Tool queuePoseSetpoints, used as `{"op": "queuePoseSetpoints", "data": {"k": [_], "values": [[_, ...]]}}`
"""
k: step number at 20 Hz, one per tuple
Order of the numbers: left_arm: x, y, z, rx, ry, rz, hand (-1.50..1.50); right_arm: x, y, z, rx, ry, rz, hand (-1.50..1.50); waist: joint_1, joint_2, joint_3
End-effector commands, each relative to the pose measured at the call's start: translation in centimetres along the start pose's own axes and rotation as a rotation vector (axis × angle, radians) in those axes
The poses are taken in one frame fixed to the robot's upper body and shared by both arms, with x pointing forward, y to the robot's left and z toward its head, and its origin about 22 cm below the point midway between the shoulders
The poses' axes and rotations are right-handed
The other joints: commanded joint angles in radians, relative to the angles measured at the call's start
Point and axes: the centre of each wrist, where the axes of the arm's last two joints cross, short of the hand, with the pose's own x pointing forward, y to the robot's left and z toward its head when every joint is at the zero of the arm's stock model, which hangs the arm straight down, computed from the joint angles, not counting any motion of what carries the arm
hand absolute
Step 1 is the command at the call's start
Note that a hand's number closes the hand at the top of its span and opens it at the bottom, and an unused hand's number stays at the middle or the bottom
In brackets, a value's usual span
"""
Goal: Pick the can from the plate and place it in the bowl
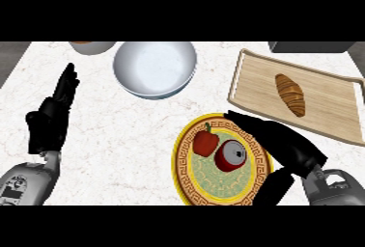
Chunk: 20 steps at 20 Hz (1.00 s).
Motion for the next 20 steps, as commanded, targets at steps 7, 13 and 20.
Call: {"op": "queuePoseSetpoints", "data": {"k": [7,13,20], "values": [[0.4,1.1,-1.2,0.003,-0.001,0.003,0.0,-3.3,0.1,-2.8,0.022,0.036,0.005,-1.5,-0.003,0.001,0.0],[0.5,1.0,0.0,0.004,0.005,0.0,0.0,-2.1,4.4,-6.4,0.041,0.025,-0.003,-1.5,-0.001,0.0,0.001],[0.5,-1.6,-0.7,-0.008,-0.001,0.008,0.0,-3.8,6.2,-6.5,0.037,-0.038,0.126,1.5,-0.005,0.001,0.001]]}}
